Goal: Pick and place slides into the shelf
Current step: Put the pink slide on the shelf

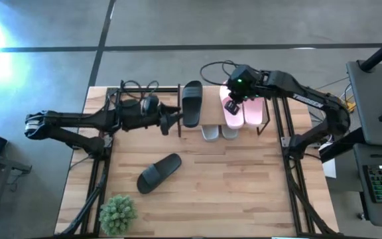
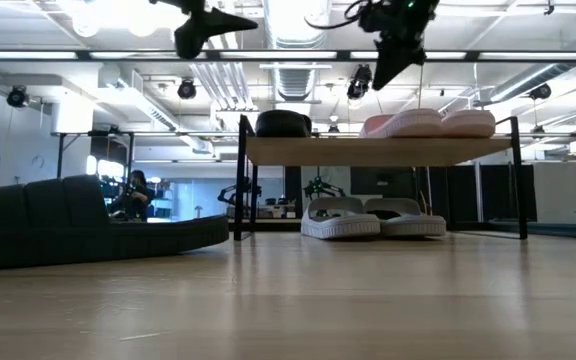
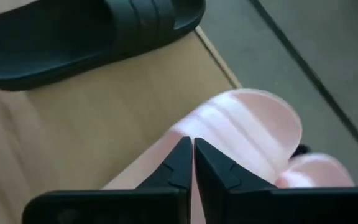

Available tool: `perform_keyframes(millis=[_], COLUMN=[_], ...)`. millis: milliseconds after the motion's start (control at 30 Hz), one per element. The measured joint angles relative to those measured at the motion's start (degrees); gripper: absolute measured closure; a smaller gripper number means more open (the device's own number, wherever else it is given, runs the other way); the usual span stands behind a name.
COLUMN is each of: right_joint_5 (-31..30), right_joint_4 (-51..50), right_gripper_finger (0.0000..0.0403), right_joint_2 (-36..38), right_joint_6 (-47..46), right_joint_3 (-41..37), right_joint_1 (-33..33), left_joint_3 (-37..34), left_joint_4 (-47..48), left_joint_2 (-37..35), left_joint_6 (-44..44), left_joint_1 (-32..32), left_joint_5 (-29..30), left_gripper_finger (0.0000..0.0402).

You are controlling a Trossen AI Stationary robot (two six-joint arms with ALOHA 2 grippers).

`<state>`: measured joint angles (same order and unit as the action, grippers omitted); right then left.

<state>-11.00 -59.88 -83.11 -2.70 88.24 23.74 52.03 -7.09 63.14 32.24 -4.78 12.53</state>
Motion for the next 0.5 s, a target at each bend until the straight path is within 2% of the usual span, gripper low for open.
perform_keyframes(millis=[233,433,500], right_joint_5=[-1.2,-0.7,1.3], right_joint_4=[0.4,-0.4,-1.3], right_gripper_finger=[0.0394,0.0394,0.0394], right_joint_2=[-8.7,-15.5,-17.5], right_joint_6=[8.1,12.8,14.9], right_joint_3=[5.5,9.5,10.7], right_joint_1=[1.4,4.2,5.0], left_joint_3=[3.4,2.7,2.7], left_joint_4=[0.2,0.8,0.8], left_joint_2=[3.9,4.1,3.7], left_joint_6=[-0.1,-0.1,-0.1], left_joint_1=[-3.0,-3.0,-3.0], left_joint_5=[-1.9,-4.2,-4.7], left_gripper_finger=[0.0231,0.0236,0.0236])
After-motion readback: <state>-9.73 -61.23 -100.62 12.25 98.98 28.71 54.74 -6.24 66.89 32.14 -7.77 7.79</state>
